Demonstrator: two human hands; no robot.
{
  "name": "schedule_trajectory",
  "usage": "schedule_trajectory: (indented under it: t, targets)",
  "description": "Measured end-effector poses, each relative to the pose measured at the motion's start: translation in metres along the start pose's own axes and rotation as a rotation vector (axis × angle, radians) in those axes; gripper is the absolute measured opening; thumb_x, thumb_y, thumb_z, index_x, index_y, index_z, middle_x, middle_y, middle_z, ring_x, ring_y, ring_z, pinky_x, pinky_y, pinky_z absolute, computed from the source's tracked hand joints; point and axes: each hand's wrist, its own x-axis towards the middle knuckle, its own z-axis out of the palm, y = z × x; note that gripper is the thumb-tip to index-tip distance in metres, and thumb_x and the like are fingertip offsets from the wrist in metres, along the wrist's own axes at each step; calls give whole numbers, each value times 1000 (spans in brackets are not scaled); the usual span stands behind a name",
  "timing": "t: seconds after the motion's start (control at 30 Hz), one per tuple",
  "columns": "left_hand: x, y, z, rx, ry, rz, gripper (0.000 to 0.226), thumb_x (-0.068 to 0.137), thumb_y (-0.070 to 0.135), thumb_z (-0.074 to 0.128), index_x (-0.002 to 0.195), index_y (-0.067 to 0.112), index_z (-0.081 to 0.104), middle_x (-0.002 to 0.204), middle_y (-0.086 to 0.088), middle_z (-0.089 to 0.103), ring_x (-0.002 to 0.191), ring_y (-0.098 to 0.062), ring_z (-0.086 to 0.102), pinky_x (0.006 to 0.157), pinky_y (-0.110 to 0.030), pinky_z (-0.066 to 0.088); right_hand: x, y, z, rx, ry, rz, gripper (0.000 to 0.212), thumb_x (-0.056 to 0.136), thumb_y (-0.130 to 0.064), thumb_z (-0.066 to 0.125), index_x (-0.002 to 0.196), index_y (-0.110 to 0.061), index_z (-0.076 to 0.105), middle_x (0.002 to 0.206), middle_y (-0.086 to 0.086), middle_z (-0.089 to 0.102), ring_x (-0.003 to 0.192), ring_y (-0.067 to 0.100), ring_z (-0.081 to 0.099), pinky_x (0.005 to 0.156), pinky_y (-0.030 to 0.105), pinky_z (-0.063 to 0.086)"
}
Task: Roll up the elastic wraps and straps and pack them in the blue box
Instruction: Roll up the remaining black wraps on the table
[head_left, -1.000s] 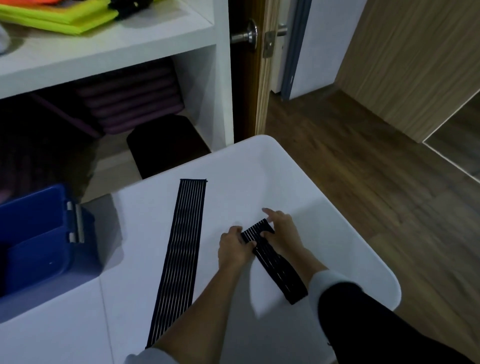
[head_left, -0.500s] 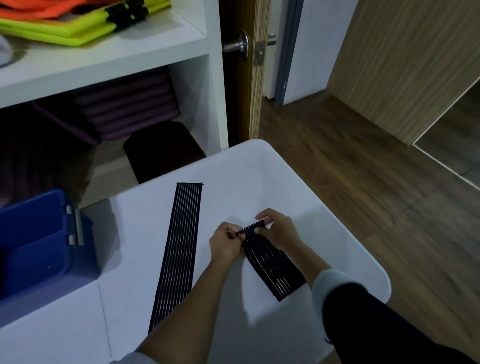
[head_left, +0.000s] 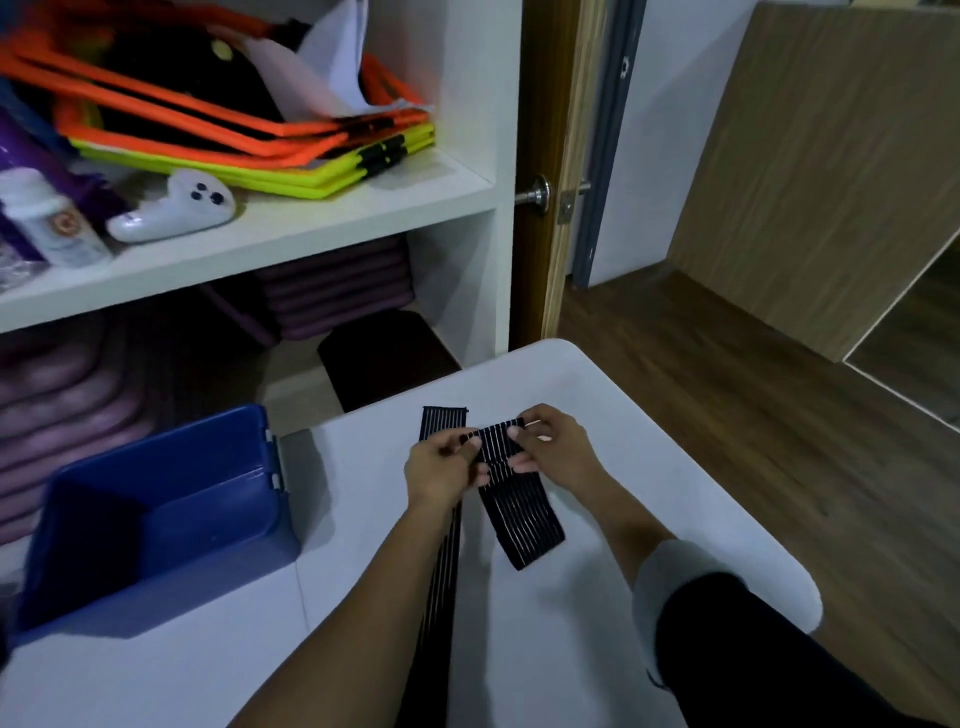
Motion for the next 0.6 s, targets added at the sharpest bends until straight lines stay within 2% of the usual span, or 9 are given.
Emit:
schedule_trajectory:
  t: [0.1,0.2,0.27,0.37,0.43,0.53,0.57,0.6]
  targets:
    - [5,20,-13,-65,20,-9,17,89,19,62,96,5,69,81,-13,70,60,-17,67,67,-30,60,5,-17,15,23,0,-40,17,88,-13,64,102,-4,58,95,19,64,62,26,68,67,35,61]
    - [20,35,-22,-101,49,-14,21,89,28,61,85,10,71,73,-11,71,60,-19,69,77,-34,58,13,-31,25,80,-26,-55,14,89,-12,62,101,-4,61,97,20,63,65,21,68,70,31,60]
    - [30,46,-24,-97,66,8,19,89,26,61,81,12,71,71,-8,71,60,-18,68,80,-34,57,20,-42,31,97,-47,-78,14,89,-13,63,99,-4,63,95,18,64,70,20,68,72,26,59]
    - [45,69,-25,-98,71,73,15,88,13,62,94,3,71,79,-3,69,67,-15,66,82,-33,57,36,-61,36,72,-74,-142,9,89,-12,62,96,-7,65,94,14,65,82,23,68,79,24,57]
    - [56,86,-25,-66,59,135,15,87,7,62,97,4,72,86,-5,71,75,-17,69,85,-34,56,48,-78,37,34,-71,-197,11,89,-11,61,98,-8,66,93,9,66,91,26,67,86,26,56]
    - [70,118,-24,7,32,257,19,84,2,63,100,10,71,95,-8,71,86,-18,69,91,-36,54,65,-112,35,-43,-29,-319,21,86,-7,65,106,-7,68,107,11,68,98,18,64,88,16,51]
    - [75,130,-24,37,38,315,22,82,2,65,100,13,72,96,-7,71,89,-19,68,92,-38,53,69,-126,34,-36,-23,-347,24,85,-4,65,108,-8,67,112,12,67,101,18,63,89,16,50]
    - [78,142,-24,73,53,378,25,80,4,67,98,20,73,96,-5,71,92,-19,67,93,-40,52,72,-139,32,-16,-24,-376,27,84,-3,66,110,-10,67,116,12,66,106,20,63,93,21,50]
